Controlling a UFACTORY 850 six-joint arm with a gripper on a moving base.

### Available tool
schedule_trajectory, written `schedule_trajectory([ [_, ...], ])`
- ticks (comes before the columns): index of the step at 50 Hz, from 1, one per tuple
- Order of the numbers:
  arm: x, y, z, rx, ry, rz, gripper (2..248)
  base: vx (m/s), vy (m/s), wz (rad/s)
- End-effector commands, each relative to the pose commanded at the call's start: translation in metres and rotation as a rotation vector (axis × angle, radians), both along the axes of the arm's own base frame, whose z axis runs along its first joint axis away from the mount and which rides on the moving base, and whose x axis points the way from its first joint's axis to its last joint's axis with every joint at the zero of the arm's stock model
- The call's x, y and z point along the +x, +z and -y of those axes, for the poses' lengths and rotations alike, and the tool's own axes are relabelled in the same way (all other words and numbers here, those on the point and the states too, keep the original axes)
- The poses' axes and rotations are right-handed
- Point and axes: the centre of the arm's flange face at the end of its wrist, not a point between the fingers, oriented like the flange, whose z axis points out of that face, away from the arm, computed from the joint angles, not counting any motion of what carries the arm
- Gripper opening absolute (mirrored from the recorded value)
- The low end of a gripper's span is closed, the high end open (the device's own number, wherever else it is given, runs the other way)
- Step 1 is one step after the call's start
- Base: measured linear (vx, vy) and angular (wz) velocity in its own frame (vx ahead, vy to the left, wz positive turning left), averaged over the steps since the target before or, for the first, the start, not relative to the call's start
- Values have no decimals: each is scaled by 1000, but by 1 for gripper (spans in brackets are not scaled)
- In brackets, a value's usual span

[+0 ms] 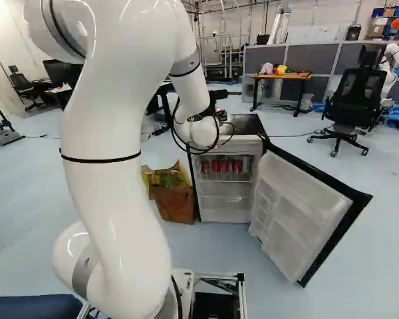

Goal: Grab a drink from the fridge

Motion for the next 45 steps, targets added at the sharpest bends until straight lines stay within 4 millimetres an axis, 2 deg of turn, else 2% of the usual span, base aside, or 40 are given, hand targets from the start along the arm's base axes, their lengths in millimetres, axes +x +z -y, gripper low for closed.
schedule_trajectory([
  [45, 49, -15, 8, 23, -38, -68, 94, 0, 0, 0],
])
